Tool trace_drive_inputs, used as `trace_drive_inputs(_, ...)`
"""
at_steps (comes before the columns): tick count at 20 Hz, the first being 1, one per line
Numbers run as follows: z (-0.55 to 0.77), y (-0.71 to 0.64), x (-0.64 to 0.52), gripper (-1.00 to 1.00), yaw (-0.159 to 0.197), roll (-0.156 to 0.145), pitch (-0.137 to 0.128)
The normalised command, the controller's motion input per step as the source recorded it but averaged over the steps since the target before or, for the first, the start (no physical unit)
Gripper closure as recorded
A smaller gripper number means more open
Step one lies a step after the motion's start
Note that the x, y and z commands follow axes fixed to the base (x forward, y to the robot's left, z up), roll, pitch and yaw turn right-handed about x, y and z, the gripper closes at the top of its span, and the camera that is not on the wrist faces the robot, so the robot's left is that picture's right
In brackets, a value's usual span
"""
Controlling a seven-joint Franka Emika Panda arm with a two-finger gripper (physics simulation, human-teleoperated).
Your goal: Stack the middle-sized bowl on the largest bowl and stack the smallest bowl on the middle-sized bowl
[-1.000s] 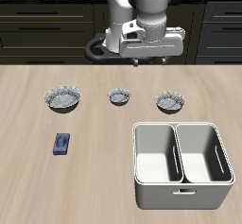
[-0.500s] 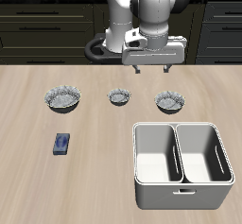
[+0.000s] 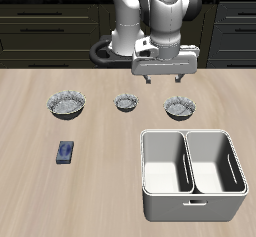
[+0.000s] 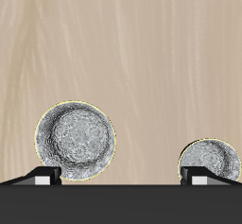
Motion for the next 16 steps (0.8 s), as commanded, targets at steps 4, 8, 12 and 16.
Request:
trace_drive_inputs(4,-0.27,0.08,0.01,-1.0,0.023,0.004,0.016)
trace_drive_inputs(8,-0.32,0.01,0.02,-1.0,-0.007,-0.002,0.034)
trace_drive_inputs(12,-0.2,0.0,0.01,-1.0,-0.005,-0.001,0.029)
trace_drive_inputs(16,-0.29,-0.02,0.0,-1.0,-0.009,-0.011,0.026)
